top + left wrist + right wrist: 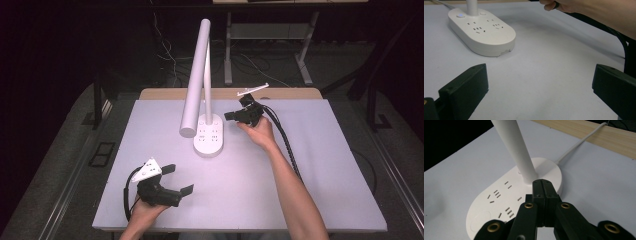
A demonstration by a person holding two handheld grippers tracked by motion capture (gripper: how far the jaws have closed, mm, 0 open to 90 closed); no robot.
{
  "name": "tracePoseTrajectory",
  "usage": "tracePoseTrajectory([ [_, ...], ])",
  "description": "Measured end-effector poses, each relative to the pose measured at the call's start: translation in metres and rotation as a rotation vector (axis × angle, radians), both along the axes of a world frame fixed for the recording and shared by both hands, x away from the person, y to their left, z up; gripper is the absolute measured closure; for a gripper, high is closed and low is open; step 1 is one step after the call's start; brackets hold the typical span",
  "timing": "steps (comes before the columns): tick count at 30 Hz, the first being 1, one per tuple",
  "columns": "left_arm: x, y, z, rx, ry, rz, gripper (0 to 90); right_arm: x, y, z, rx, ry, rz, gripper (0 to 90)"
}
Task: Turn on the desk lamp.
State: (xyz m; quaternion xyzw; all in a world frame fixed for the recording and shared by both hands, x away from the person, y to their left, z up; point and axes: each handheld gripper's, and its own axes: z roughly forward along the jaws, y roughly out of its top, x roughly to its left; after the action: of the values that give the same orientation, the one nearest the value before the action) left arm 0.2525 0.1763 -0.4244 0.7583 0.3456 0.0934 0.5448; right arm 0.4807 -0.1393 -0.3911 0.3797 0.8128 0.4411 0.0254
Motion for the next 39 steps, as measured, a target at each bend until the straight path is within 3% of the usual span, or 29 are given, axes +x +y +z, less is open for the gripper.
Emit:
tracePoseTrajectory([
  [19, 0.002, 0.002, -0.001, 0.002, 0.000, 0.010, 0.0, -0.034, -0.047, 0.020, 0.014, -0.034, -0.027, 88.9],
  [23, 0.002, 0.002, -0.001, 0.002, 0.003, 0.010, 0.0, -0.044, -0.057, 0.019, 0.006, -0.028, -0.039, 79.2],
  [25, 0.001, 0.002, -0.001, 0.003, 0.003, 0.011, 0.0, -0.052, -0.066, 0.018, 0.004, -0.021, -0.050, 68.5],
  [26, 0.002, 0.002, -0.001, 0.004, 0.003, 0.011, 0.0, -0.052, -0.066, 0.018, 0.004, -0.021, -0.050, 68.5],
  [34, 0.002, 0.001, -0.001, 0.004, 0.001, 0.009, 0.0, -0.072, -0.088, 0.019, 0.011, -0.012, -0.107, 32.4],
  [39, 0.002, 0.000, -0.001, 0.004, 0.001, 0.009, 0.0, -0.087, -0.097, 0.016, 0.010, 0.005, -0.111, 8.7],
])
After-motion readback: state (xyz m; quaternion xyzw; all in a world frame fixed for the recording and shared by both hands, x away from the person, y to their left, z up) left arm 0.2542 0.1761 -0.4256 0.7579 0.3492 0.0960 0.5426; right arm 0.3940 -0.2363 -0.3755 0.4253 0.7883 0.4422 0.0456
